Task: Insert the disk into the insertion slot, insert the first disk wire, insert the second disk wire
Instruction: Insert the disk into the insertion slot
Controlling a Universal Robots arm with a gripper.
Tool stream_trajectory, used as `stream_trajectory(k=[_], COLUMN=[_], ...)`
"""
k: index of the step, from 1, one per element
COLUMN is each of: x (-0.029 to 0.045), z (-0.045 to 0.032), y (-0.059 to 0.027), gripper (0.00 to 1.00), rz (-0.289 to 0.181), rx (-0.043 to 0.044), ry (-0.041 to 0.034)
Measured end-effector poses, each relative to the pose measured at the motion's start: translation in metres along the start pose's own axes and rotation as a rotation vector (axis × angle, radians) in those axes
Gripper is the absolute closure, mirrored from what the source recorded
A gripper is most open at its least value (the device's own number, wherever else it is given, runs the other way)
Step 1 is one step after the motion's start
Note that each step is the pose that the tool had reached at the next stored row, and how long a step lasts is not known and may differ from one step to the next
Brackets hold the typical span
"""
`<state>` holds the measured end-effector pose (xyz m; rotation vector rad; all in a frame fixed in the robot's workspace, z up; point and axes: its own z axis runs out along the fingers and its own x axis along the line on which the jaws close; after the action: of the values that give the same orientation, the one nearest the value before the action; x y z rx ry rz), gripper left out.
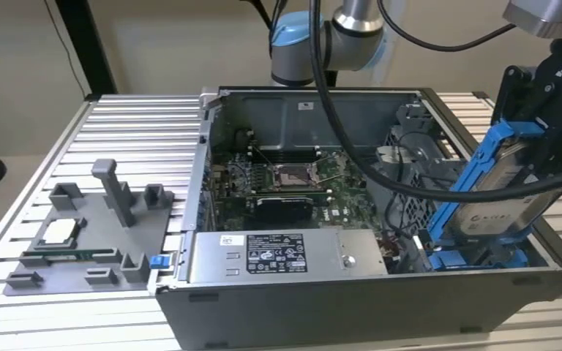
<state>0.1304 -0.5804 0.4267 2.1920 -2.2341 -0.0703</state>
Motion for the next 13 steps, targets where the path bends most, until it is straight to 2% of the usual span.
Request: stream_trajectory(k=[9, 13], x=[-0.0027, -0.0024], z=[0.0135, 0.0176], y=[-0.0006, -0.0011], gripper=[1.0, 1.0], rz=[0.008, 0.009], rx=[-0.0002, -0.0001], ry=[-0.0202, -0.0236])
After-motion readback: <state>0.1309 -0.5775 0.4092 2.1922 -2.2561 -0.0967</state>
